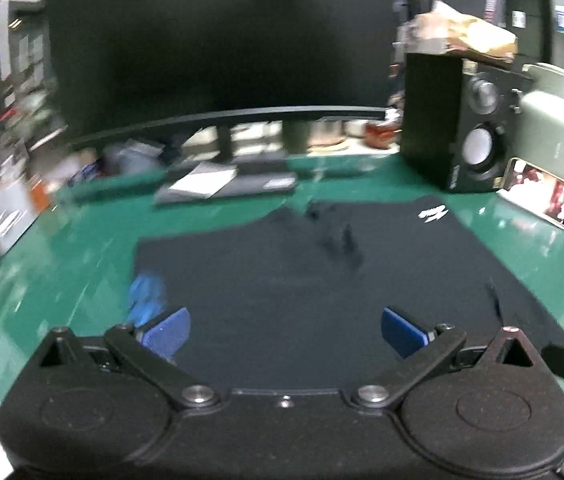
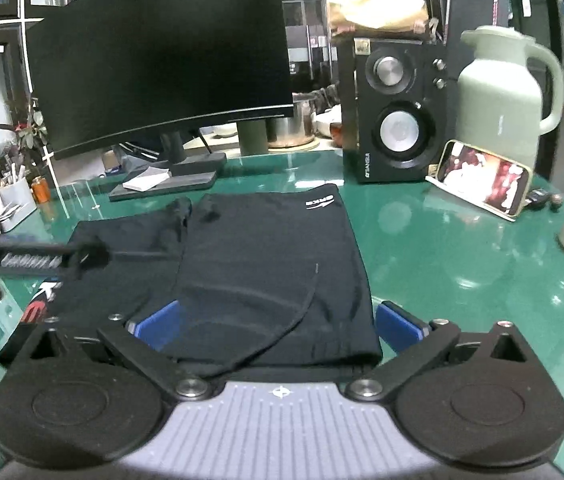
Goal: Fold clothes
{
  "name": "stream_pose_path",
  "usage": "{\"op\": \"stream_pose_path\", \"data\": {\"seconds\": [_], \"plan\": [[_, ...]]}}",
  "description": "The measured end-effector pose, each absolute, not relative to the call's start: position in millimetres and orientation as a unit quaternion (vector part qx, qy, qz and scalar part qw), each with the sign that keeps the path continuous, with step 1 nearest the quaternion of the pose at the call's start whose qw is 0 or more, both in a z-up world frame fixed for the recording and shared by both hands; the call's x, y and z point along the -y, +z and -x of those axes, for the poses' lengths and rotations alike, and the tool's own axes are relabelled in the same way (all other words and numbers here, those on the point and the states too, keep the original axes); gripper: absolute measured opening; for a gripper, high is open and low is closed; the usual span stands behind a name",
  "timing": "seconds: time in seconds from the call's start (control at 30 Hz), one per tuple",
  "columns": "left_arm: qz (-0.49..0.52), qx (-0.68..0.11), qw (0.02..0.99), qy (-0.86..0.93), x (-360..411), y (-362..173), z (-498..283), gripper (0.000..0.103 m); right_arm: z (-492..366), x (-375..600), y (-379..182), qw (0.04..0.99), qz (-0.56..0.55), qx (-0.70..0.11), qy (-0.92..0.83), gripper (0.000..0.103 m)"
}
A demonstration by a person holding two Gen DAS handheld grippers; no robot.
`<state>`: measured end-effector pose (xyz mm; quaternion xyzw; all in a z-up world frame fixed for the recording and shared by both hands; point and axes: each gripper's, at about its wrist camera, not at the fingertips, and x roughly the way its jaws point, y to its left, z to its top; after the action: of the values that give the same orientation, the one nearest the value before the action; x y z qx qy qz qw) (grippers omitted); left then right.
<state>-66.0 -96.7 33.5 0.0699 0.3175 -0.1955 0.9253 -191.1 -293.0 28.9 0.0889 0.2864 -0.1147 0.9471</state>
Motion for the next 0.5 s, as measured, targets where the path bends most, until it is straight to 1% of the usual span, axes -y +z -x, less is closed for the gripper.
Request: {"op": "stream_pose_path", "data": {"seconds": [0.1,0.23,0.33,0.4,0.5], "plan": [[-0.055,-0.303,0.932,-0.191,67.3,40.2,94.2,0.102,211.8,277.8,34.7,0.95,-0.093,-0.283,-0.097,0.103],[-0.042,-0.296,0.935,-0.189,46.4,47.9,119.3,0.102,237.1,257.0,39.6,0.956,-0.092,-0.267,-0.071,0.103],[-0.017,-0.28,0.936,-0.211,27.8,51.6,139.6,0.102,245.3,248.5,38.3,0.954,-0.109,-0.273,-0.067,0.103],[-0.033,-0.285,0.933,-0.216,29.0,49.5,141.9,0.103,249.2,241.0,34.7,0.953,-0.116,-0.273,-0.068,0.103],[-0.028,-0.294,0.933,-0.208,28.1,45.3,139.8,0.103,242.7,232.7,31.8,0.95,-0.098,-0.281,-0.099,0.103]]}}
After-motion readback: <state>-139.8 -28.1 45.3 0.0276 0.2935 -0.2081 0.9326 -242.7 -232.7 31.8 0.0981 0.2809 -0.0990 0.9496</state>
